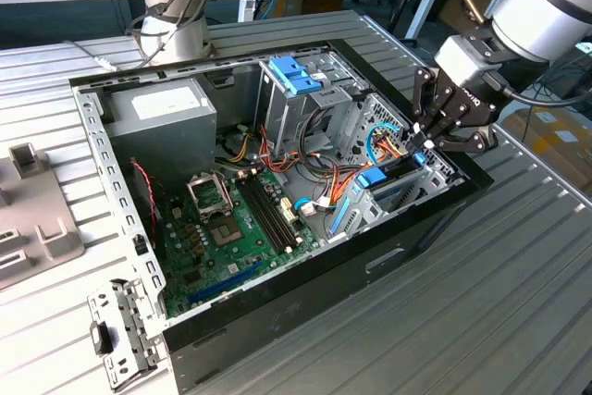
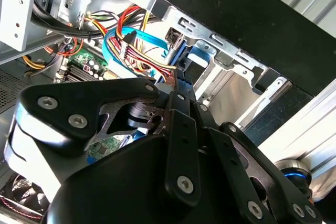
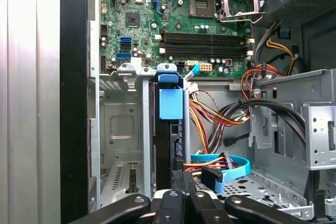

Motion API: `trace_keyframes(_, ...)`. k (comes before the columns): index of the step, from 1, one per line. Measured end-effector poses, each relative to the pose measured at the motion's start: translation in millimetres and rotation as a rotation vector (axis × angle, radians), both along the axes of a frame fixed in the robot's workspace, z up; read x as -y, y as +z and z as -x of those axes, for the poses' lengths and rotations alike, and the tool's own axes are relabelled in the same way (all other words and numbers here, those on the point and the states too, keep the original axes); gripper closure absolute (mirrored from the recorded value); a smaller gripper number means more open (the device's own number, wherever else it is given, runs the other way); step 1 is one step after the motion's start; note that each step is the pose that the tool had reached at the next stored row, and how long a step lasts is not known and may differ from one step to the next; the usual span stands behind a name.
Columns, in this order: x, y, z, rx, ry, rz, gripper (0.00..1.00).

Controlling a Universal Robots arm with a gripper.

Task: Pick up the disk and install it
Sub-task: 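Insert the first disk wire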

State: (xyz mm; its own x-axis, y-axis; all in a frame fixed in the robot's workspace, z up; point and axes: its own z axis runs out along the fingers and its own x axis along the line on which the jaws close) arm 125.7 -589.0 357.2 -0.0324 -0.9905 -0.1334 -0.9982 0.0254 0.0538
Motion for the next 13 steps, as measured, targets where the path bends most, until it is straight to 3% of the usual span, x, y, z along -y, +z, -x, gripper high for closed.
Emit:
trace_keyframes(9, 0.0, -2.1, -1.0, 0.0, 0.0, -0.0004, 0.89)
trace_keyframes(13, 0.0, -10.1, -1.1, 0.0, 0.0, -0.0004, 0.89)
